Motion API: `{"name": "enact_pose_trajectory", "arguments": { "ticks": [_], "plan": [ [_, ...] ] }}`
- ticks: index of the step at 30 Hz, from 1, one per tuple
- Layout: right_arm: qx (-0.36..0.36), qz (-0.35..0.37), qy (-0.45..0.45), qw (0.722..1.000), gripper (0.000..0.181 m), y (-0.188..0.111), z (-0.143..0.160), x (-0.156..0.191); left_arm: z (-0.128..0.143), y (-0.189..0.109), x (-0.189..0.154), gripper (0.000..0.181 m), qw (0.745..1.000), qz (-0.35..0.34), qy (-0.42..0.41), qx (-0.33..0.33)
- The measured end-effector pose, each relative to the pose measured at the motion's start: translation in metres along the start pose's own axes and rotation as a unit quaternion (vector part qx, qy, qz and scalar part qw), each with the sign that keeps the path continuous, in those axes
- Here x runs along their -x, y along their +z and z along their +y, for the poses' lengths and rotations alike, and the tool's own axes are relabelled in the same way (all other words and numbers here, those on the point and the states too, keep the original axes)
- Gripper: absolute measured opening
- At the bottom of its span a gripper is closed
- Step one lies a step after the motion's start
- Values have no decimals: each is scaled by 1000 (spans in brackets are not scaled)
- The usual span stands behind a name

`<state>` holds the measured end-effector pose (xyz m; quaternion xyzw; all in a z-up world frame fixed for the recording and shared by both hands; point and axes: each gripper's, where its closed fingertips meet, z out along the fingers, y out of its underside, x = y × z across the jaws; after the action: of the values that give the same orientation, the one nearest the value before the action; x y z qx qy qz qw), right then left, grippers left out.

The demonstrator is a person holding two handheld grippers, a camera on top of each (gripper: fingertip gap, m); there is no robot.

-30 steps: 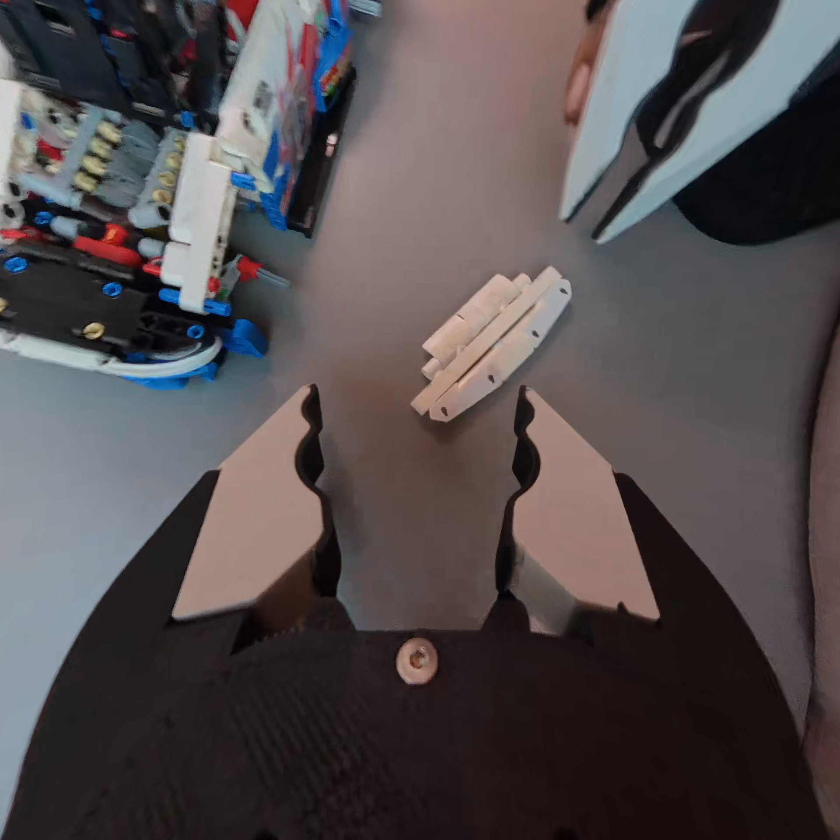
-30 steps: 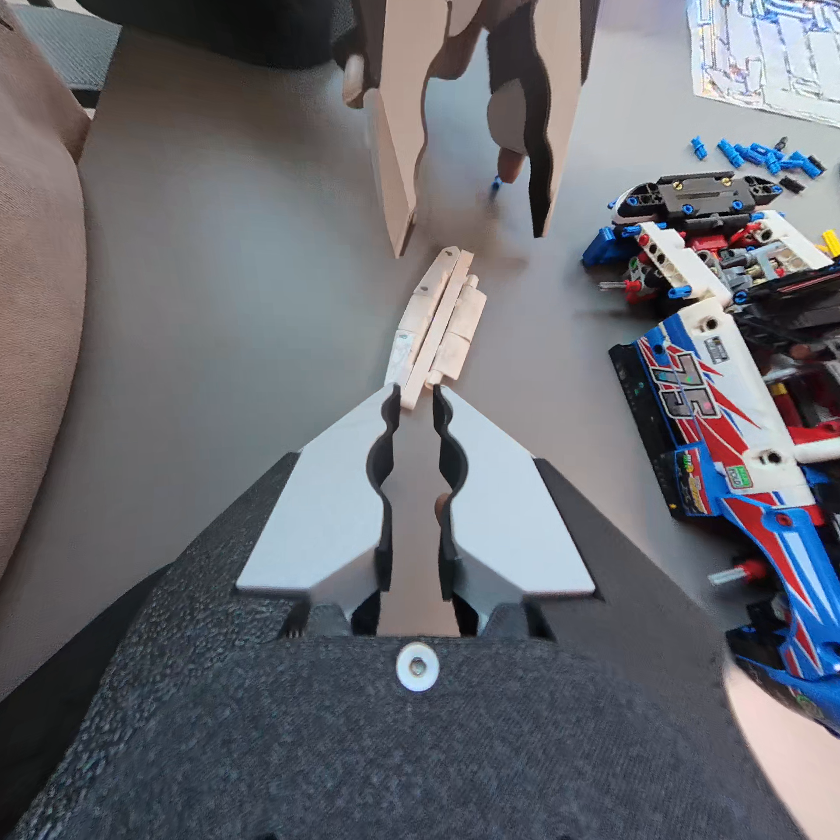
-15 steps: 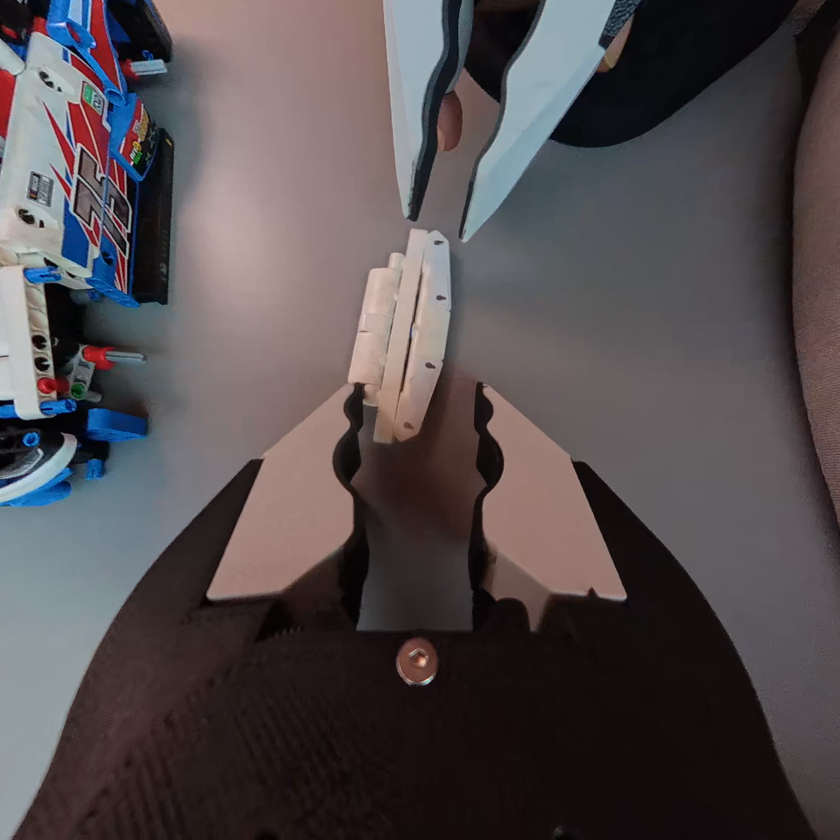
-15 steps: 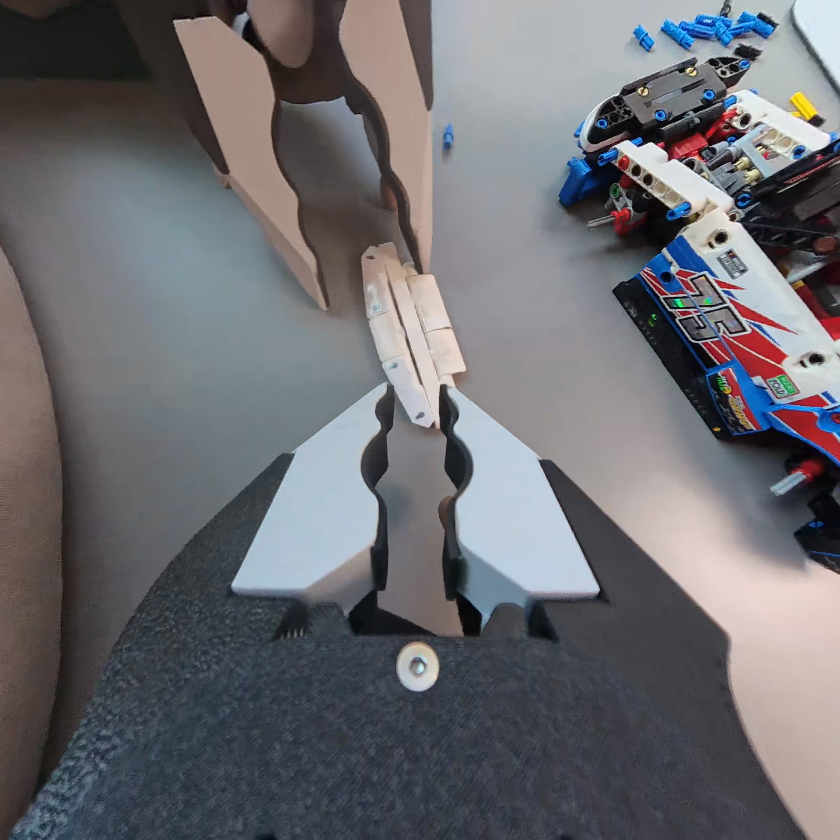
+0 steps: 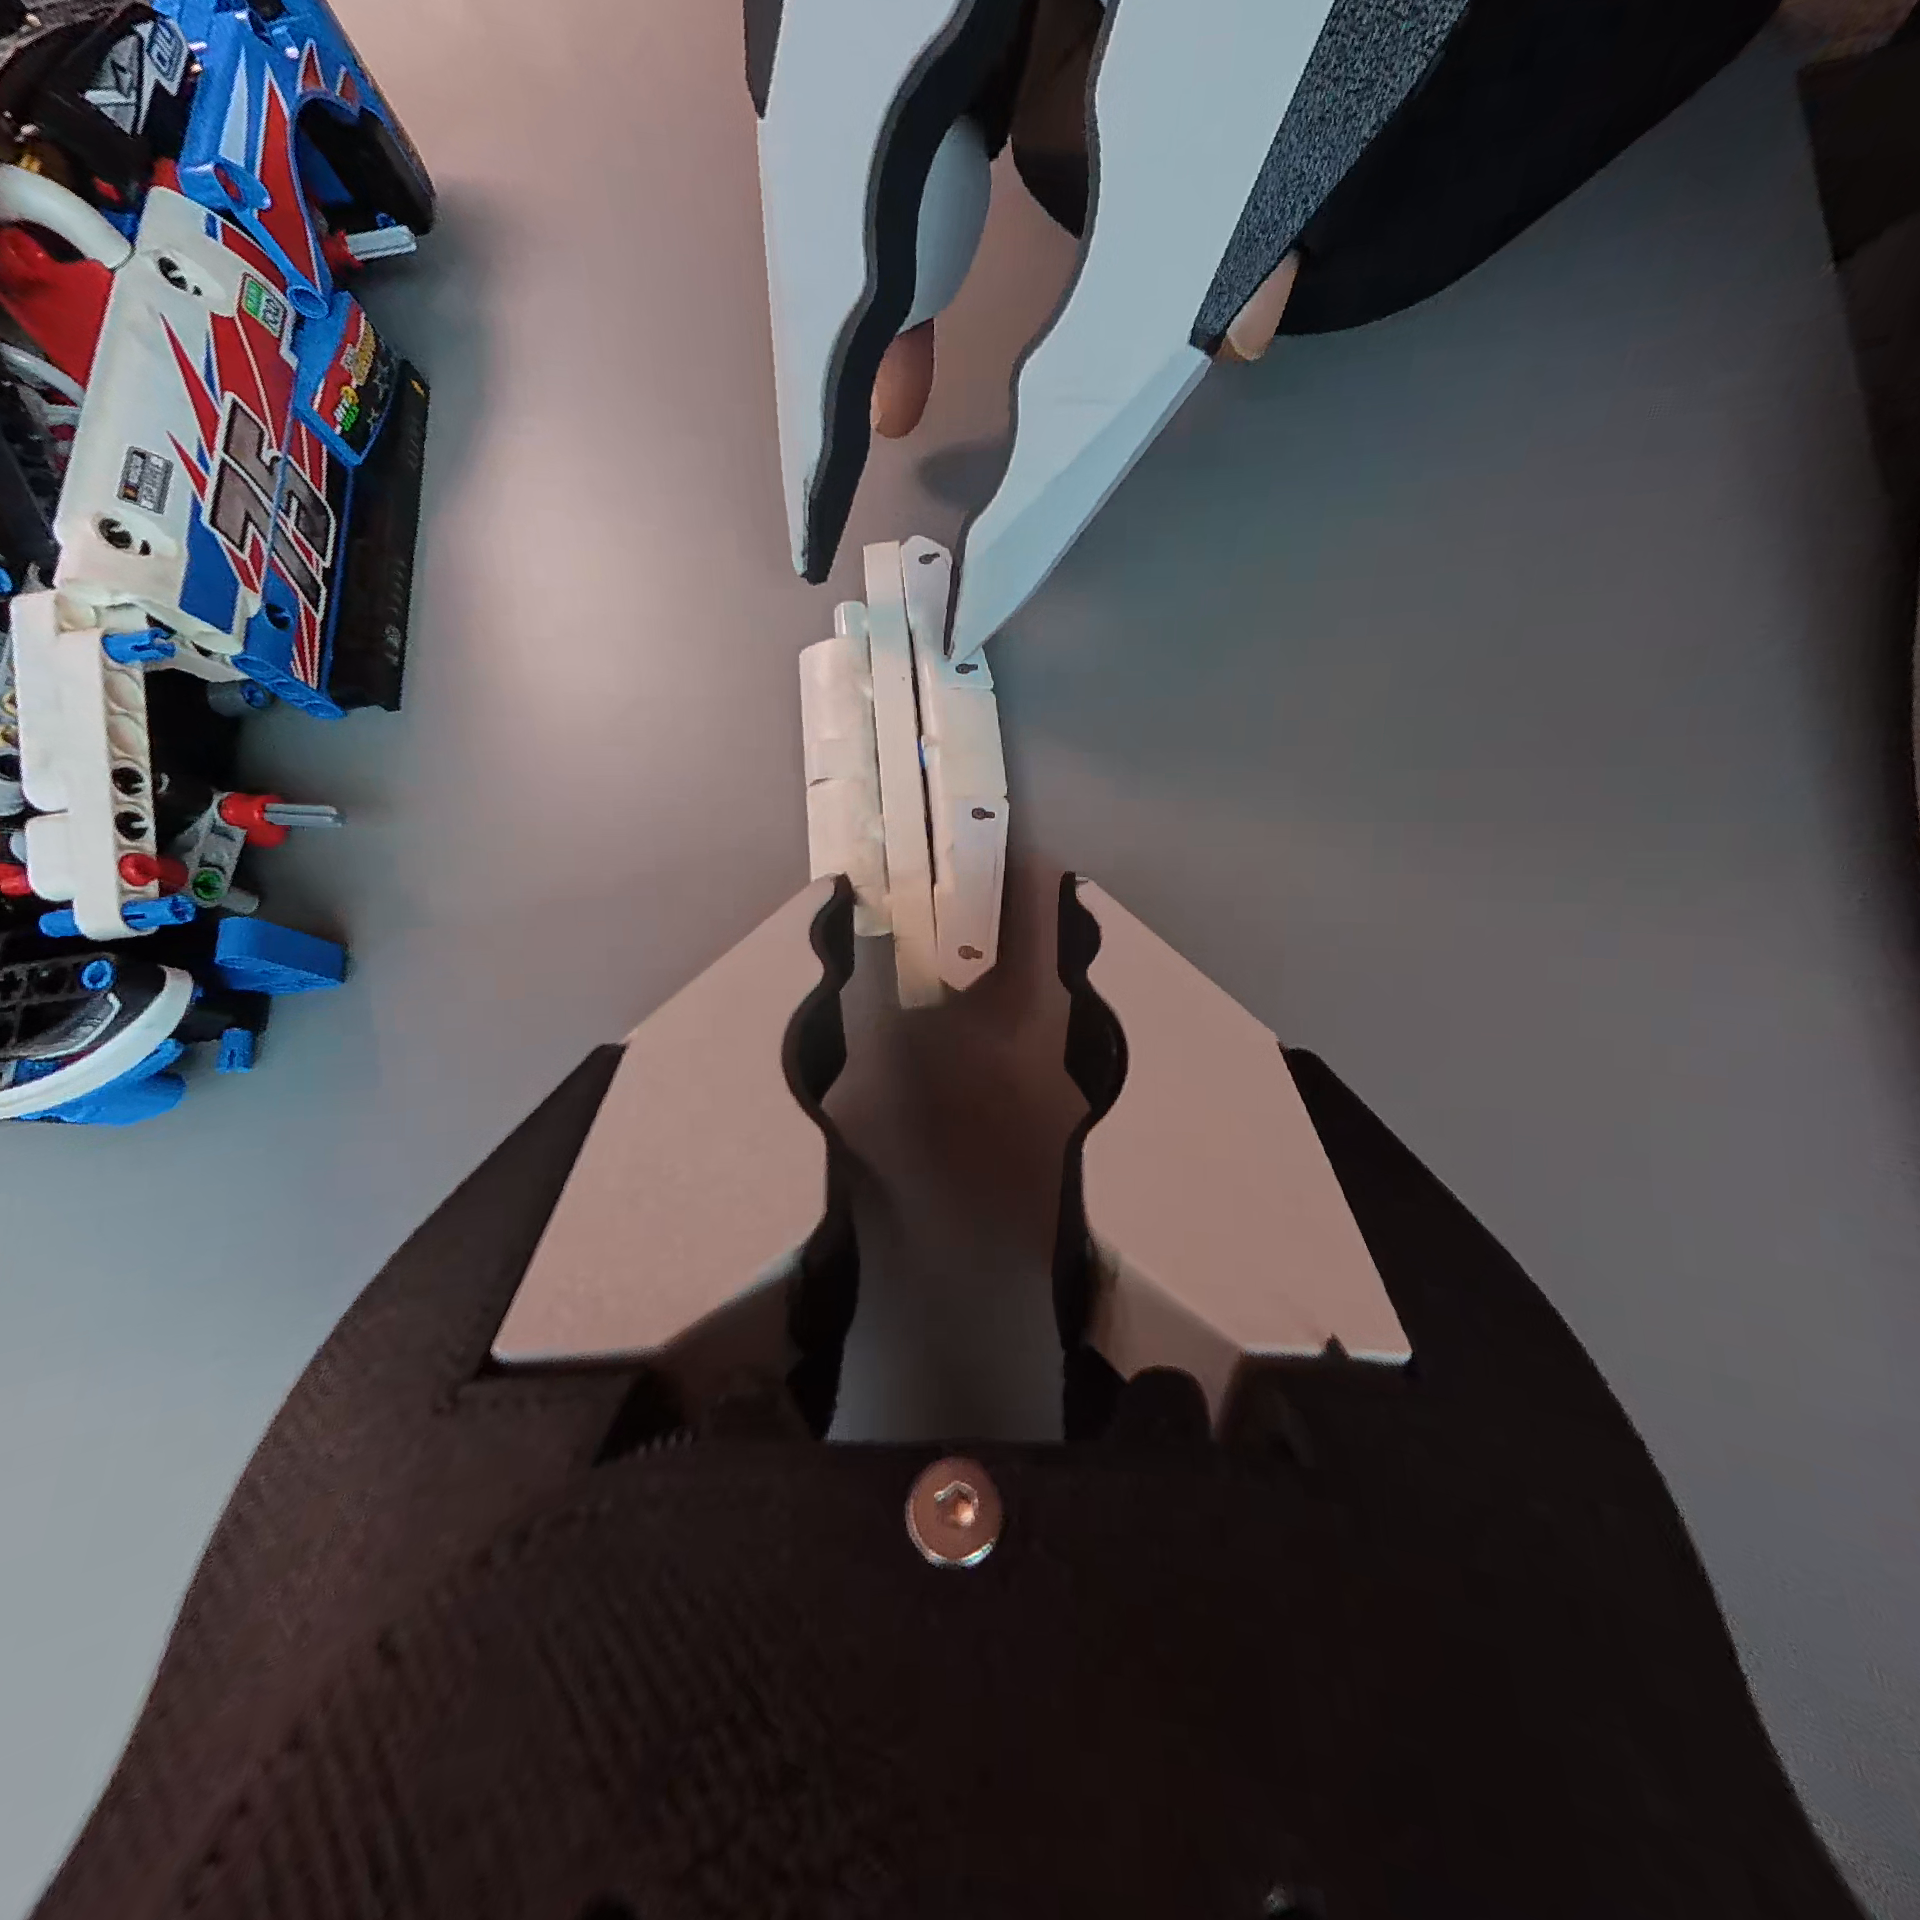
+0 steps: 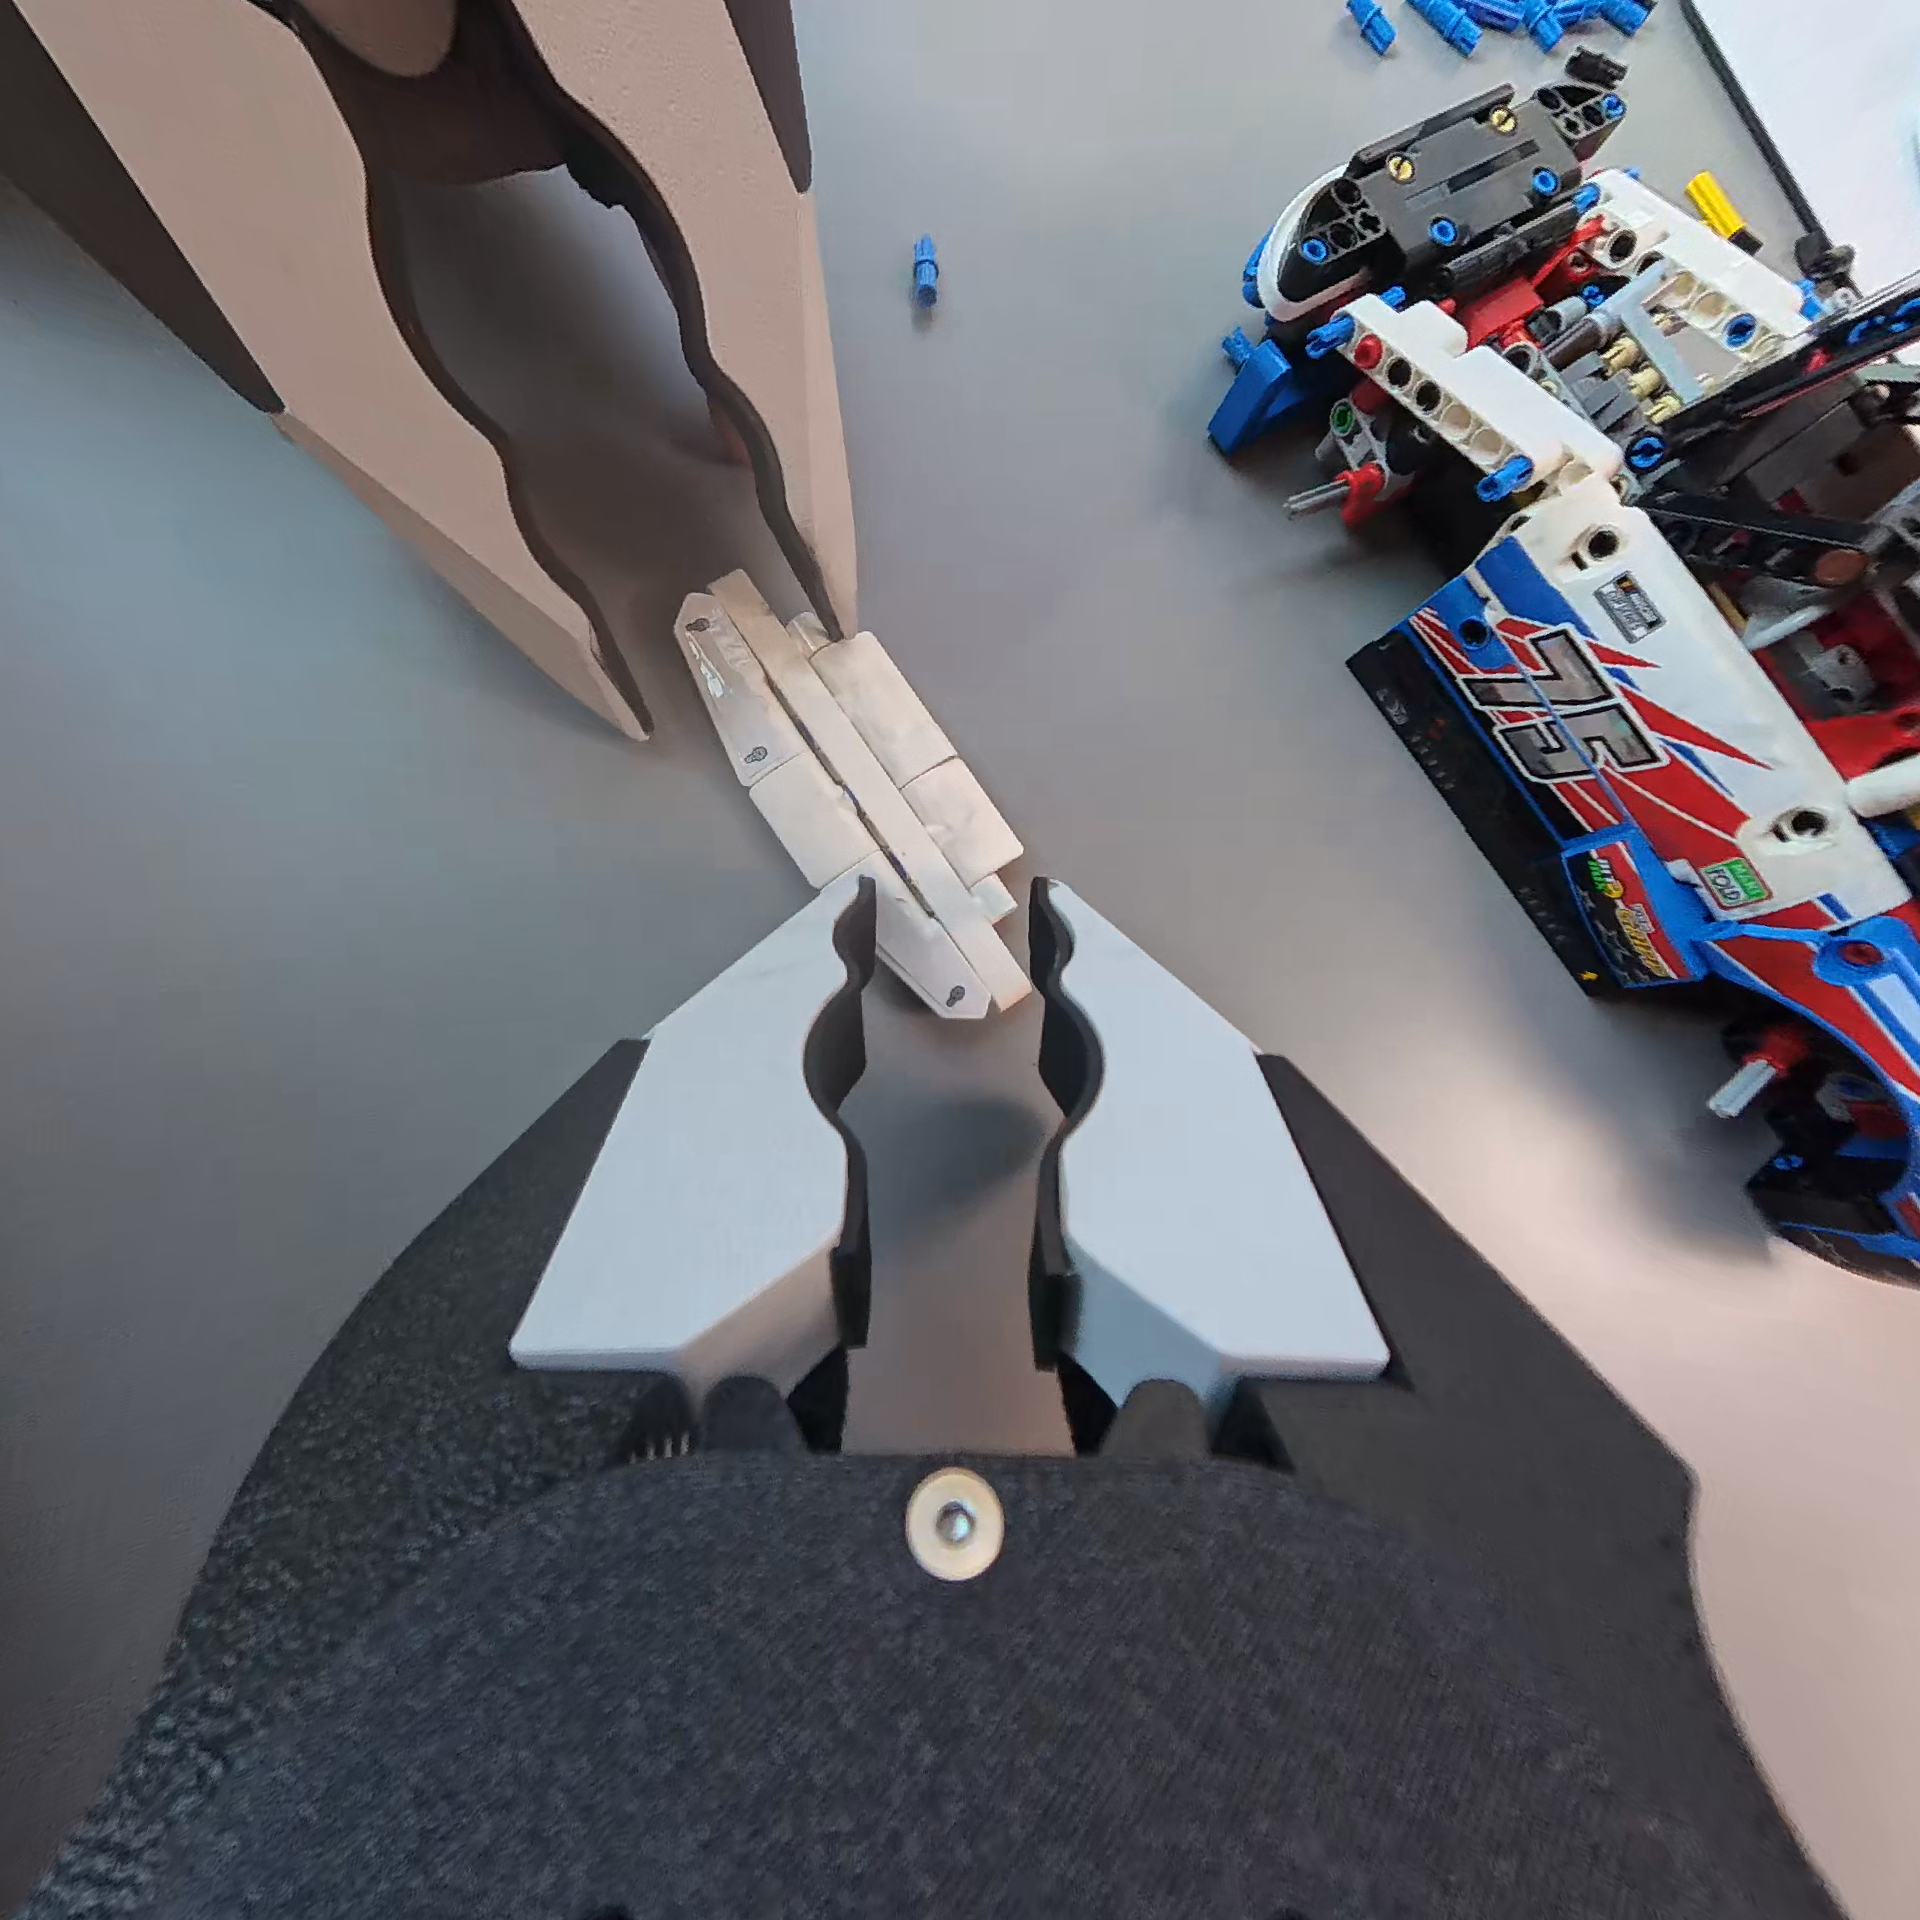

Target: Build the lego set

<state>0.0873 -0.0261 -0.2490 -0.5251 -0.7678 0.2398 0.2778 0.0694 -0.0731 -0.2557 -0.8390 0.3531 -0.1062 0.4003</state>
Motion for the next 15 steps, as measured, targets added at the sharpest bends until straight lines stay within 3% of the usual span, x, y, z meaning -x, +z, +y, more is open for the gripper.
{"name": "enact_pose_trajectory", "arguments": {
  "ticks": [11, 15],
  "plan": [
    [-20, -23, 17, 999, 35, 1, 1, 6, 0, 0, 4, 29, 1000, -19, -1, 0],
    [-47, -40, 78, 995, 36, -7, -4, -2, 0, 0, 4, 28, 1000, -19, 0, -1]
  ]
}}
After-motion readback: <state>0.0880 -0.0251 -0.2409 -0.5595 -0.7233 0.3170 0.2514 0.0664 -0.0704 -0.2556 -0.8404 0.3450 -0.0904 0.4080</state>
